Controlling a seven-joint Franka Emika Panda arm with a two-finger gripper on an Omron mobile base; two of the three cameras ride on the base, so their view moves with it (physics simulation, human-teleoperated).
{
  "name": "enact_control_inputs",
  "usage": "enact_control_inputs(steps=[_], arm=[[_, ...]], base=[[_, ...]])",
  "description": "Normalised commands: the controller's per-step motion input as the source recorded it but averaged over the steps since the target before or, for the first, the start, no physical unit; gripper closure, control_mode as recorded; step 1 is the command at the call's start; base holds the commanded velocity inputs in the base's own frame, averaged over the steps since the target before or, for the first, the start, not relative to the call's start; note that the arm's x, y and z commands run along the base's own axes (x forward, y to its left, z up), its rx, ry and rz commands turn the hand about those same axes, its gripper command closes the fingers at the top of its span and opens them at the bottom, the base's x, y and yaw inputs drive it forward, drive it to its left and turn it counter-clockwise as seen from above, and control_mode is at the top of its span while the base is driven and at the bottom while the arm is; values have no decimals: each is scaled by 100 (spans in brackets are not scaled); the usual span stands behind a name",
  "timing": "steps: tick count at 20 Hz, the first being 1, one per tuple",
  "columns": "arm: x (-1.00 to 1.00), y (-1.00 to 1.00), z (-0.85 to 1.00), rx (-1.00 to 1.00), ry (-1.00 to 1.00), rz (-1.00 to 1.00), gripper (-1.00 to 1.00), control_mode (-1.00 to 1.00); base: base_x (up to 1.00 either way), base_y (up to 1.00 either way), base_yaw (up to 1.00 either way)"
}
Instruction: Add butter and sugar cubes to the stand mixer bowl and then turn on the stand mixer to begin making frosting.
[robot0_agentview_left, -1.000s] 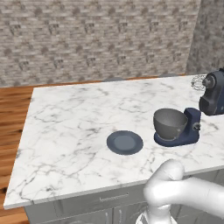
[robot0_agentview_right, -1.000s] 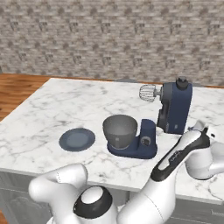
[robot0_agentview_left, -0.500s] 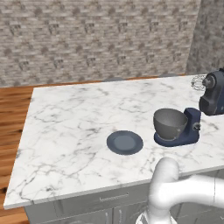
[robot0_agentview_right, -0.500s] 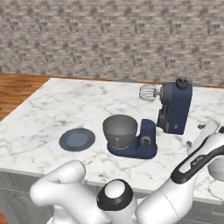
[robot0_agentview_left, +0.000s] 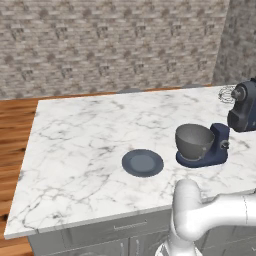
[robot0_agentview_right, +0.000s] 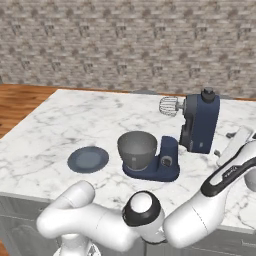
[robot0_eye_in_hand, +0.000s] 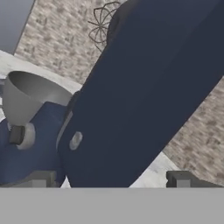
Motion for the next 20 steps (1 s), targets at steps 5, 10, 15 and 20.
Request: enact_control_inputs(steps=[5,10,15,20], arm=[[16,22,3,0,6,5,-100,-100],[0,46,24,0,0,7,-100,-100],[0,60,38,-3,1,5,-100,-100],[-1,74,46,-9,3,2,-100,-100]], base=[[0,0,0],[0,0,0],[0,0,0],[0,0,0]])
